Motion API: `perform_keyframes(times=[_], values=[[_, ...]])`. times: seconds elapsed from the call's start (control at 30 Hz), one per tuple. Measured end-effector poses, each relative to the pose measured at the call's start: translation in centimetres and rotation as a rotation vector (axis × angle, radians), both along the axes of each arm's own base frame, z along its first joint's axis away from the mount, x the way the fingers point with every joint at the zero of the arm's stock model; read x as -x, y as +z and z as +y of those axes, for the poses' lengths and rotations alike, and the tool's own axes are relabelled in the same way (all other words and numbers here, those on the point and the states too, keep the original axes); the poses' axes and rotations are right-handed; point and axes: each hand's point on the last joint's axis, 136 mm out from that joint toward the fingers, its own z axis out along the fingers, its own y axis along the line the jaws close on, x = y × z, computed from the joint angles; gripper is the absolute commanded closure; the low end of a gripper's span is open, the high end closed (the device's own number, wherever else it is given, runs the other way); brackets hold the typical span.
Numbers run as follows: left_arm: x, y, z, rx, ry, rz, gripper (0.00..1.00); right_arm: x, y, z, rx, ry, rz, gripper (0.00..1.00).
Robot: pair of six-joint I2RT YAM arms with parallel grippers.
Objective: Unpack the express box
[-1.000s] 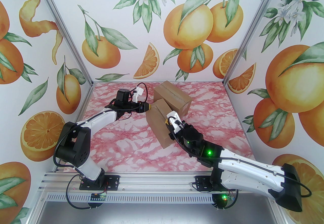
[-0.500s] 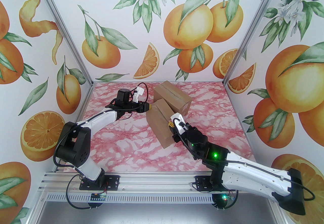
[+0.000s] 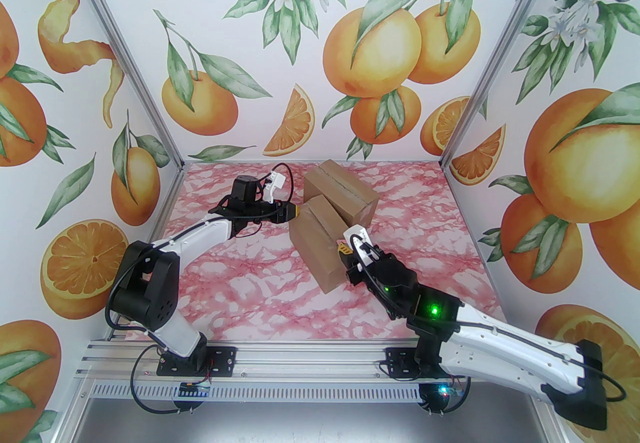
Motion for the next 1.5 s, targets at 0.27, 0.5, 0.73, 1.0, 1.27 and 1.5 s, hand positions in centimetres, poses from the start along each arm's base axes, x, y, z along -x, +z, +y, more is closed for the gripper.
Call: perform_keyframes(times=[0.27,0.5,0.73,1.0,1.27,1.5], values=[[0.0,0.0,0.0,-0.001,0.007,0.002,0.68,0.5,0.1,-0.7,-0.016,0.001,0.017,1.0],[0.0,0.0,0.0,-0.001,0.019,0.007,0.68,0.9,0.0,-0.9,-0.016,0.009,0.027,1.0],[0.0,0.0,0.0,-0.002,0.02,0.004,0.68,1.4,0.0,-1.6,-0.018,0.011,0.037,1.0],[0.0,0.0,0.0,-0.003,0.02,0.005,0.68,1.7,-0.2,-1.7,-0.024,0.013,0.052,1.0],[0.0,0.0,0.0,-0.005,0.023,0.005,0.68,2.2,-0.2,-2.2,-0.033,0.014,0.063,1.0],[0.0,0.0,0.0,-0.008,0.028,0.004,0.68,2.4,-0.4,-2.1,-0.043,0.015,0.079,1.0]])
